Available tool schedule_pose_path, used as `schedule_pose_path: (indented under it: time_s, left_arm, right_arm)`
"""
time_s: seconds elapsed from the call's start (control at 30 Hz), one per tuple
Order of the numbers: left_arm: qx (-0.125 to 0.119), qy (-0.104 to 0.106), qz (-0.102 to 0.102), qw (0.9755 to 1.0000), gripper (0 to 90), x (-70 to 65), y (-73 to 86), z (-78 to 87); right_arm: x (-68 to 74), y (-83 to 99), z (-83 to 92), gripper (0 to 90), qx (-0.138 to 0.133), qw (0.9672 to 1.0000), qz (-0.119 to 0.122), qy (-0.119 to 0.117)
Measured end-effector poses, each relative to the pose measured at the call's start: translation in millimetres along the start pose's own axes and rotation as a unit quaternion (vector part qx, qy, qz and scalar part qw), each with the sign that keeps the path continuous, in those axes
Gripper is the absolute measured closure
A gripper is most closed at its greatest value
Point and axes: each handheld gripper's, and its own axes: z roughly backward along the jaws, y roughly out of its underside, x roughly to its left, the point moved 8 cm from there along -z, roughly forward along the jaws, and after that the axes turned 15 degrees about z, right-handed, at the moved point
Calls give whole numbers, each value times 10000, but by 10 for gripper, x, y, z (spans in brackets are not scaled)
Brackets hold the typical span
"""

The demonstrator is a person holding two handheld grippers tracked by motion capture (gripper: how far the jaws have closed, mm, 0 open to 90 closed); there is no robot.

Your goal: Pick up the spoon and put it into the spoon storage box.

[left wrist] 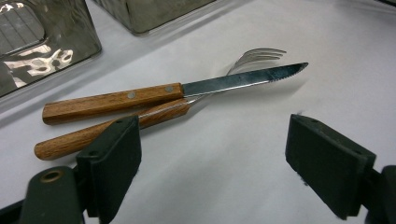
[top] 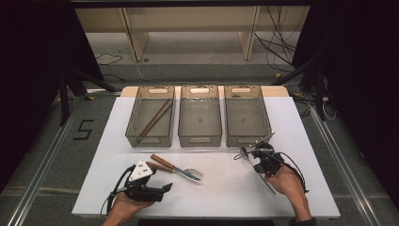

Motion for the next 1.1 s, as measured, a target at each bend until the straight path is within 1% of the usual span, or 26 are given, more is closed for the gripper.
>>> schedule_pose_path:
  time_s: [0.07,0.13,0.23,0.27,0.37,0.5,0.57,0.63,0.67,0.73,0.9,1.1]
  left_arm:
    - [-5,0,3,10000,181,-1,1,-2]
    - [4,-4,-1,10000,181,1,0,1]
    - [-36,-12,7,10000,181,6,-7,3]
    - [-44,-12,10,10000,180,8,-9,4]
    - [-65,-19,24,10000,180,16,-13,10]
    - [-133,-9,36,9999,177,23,-25,22]
    - [-181,23,87,9998,174,25,-31,24]
    - [-205,23,82,9998,173,35,-36,31]
    - [-204,21,83,9998,173,36,-37,35]
    - [-215,24,77,9997,173,37,-38,38]
    - [-237,33,100,9997,173,42,-42,37]
    - [-258,28,98,9996,173,53,-47,45]
  right_arm:
    - [8,-17,27,900,-60,10000,33,-8]
    - [37,-45,70,900,-171,9998,61,-93]
    - [75,-109,168,900,-358,9992,127,-134]
    - [90,-139,206,900,-444,9988,141,-163]
    - [138,-250,317,900,-750,9963,207,-353]
    - [155,-445,426,900,-1072,9928,212,-490]
    - [163,-553,455,900,-1161,9916,245,-514]
    - [174,-664,478,900,-1276,9896,256,-613]
    - [171,-720,484,900,-1322,9889,252,-626]
    - [166,-828,493,900,-1388,9877,254,-668]
    - [151,-1108,536,900,-1607,9836,216,-788]
    - [128,-1382,570,900,-1761,9805,152,-858]
